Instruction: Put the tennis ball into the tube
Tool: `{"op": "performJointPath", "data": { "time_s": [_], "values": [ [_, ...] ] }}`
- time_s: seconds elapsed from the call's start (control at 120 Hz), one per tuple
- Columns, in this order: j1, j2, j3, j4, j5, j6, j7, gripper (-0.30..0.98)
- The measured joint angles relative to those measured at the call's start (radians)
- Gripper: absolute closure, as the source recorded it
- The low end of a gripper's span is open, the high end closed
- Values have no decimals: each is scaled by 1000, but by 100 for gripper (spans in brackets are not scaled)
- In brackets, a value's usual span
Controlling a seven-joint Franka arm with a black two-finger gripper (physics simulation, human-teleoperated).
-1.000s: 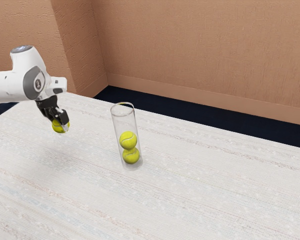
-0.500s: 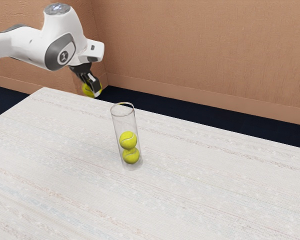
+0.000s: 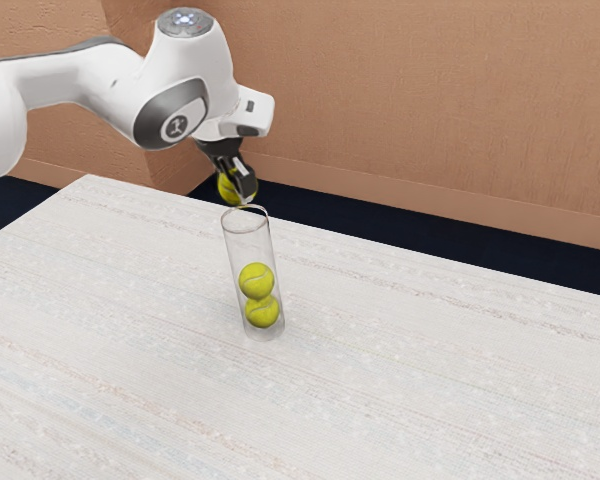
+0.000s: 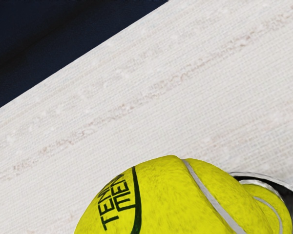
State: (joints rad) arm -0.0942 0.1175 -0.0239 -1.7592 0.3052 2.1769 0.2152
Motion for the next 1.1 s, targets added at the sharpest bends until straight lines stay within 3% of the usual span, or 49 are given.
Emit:
{"op": "performJointPath", "data": {
  "time_s": [0.35,0.542,0.767,0.867,0.942,1.008,1.1],
  "values": [
    [8,-2,-26,-21,-5,-50,-108,64],
    [5,-1,-21,-19,-34,-71,-120,31],
    [2,-3,-20,-14,-53,-84,-110,11],
    [-19,-45,48,58,-77,-157,-98,7],
    [-47,-98,179,90,-160,-242,-72,5],
    [13,-132,226,100,-203,-312,-52,4],
    [162,-152,225,102,-217,-398,-41,2]
  ]
}}
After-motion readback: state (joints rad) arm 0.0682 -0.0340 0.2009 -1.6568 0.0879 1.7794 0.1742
